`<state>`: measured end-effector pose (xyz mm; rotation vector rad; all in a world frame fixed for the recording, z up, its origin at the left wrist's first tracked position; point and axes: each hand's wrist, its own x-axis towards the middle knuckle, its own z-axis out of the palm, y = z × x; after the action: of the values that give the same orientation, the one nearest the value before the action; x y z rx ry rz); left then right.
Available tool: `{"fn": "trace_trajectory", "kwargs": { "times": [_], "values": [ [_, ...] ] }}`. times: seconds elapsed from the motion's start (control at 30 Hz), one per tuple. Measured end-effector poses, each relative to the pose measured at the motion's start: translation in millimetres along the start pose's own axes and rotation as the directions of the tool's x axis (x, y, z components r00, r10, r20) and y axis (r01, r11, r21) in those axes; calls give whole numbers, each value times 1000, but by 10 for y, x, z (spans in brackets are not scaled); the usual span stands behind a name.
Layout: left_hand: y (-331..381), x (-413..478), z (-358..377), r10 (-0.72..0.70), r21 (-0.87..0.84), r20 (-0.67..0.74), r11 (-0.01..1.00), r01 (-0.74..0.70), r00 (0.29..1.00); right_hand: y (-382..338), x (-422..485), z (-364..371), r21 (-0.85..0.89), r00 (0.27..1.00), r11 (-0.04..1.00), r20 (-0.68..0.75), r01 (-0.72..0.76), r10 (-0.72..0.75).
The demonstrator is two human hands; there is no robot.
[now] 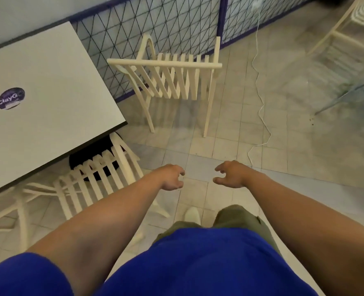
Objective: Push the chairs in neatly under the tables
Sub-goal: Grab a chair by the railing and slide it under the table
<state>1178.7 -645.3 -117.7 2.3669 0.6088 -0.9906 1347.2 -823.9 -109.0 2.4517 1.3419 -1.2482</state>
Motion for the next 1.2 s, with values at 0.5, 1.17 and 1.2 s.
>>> {"fn": "trace_trajectory", "kwargs": {
  "times": [0.5, 1.17, 1.2],
  "values": [
    [-370, 918, -1866, -112, 33, -139, 993, 117, 984, 60, 1497, -1871, -128, 987, 981, -50, 147, -154],
    [-1481, 1942, -3818, -109, 123, -302, 981, 152, 947, -170, 2988, -3288, -121, 966, 984, -206, 134, -156],
    [-1576, 2024, -3875, -86, 138, -293, 982, 131, 952, -204, 3071, -3294, -103, 971, 988, -201, 114, -133]
  ]
}}
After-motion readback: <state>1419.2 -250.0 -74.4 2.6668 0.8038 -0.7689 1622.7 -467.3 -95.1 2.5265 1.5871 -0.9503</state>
